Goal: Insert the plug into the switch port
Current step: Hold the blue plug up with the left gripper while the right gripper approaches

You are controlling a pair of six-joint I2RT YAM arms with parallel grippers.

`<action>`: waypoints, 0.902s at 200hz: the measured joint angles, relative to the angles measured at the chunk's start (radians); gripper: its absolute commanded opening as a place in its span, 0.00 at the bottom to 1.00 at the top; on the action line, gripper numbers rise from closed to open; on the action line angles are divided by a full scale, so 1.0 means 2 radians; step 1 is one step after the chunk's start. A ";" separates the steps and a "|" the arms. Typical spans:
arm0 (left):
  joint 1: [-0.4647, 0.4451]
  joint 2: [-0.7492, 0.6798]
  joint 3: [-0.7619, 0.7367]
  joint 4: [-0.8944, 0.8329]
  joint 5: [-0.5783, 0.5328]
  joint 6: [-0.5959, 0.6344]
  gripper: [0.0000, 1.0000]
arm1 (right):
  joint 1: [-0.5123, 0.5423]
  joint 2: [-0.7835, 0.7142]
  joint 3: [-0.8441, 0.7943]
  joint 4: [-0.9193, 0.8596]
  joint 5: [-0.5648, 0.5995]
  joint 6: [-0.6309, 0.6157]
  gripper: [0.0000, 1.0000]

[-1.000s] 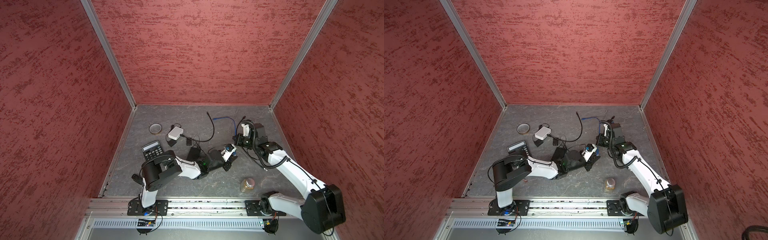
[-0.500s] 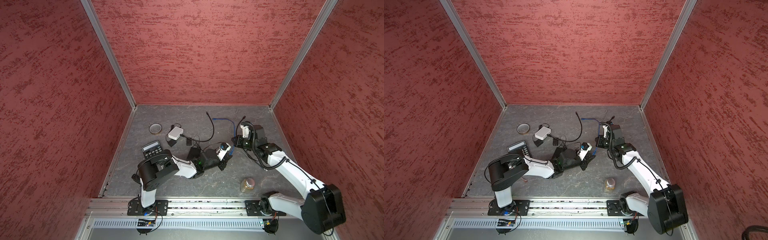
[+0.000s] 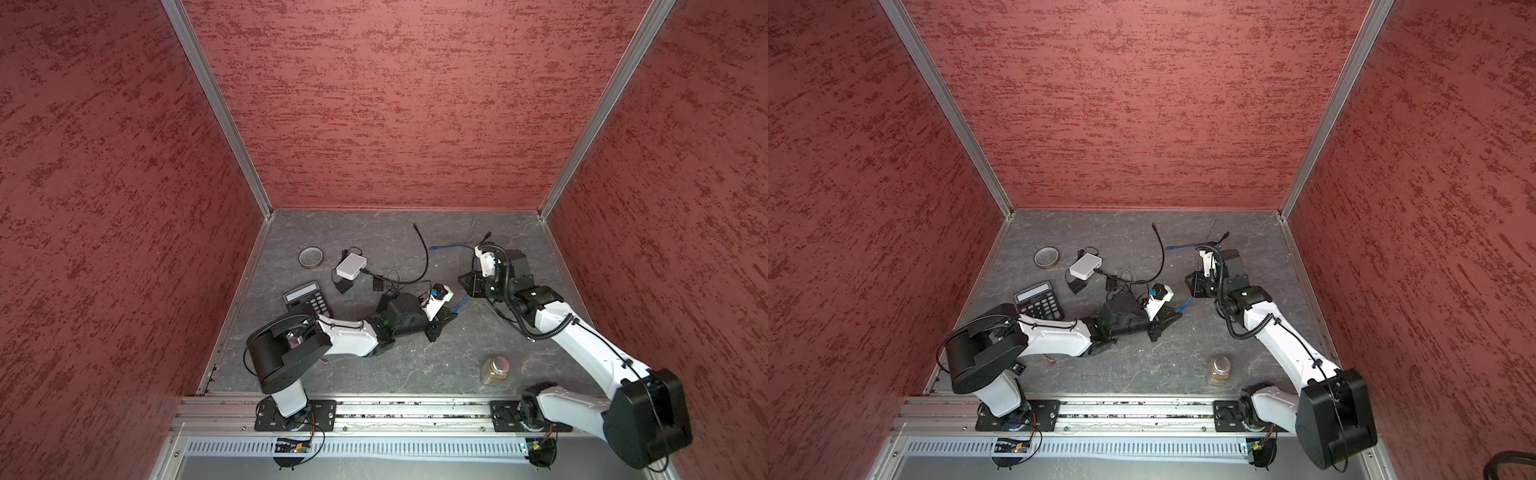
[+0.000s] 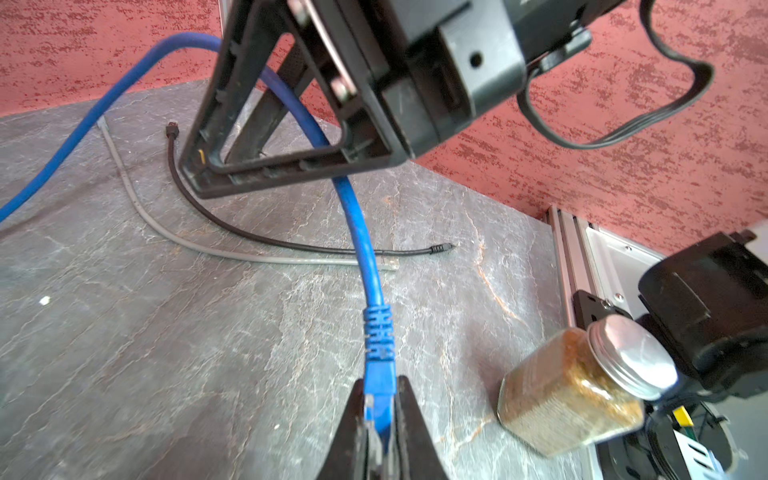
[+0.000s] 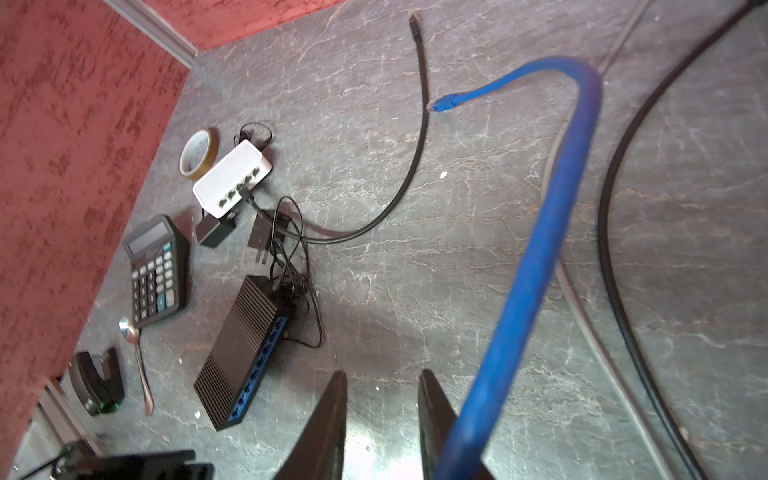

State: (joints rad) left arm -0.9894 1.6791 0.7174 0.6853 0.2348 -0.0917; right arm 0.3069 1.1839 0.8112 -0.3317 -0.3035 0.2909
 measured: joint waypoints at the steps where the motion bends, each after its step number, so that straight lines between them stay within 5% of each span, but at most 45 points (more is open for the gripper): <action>1: 0.000 -0.001 0.000 -0.002 0.001 0.001 0.12 | 0.000 -0.001 0.000 -0.001 -0.001 -0.002 0.32; 180: 0.052 -0.081 -0.058 -0.086 0.031 -0.002 0.11 | 0.001 -0.010 0.001 -0.059 -0.113 -0.109 0.50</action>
State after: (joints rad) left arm -0.8852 1.5166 0.6010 0.5140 0.2974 -0.0963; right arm 0.3088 1.1641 0.8135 -0.4500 -0.5285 0.0731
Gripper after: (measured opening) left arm 0.117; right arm 0.494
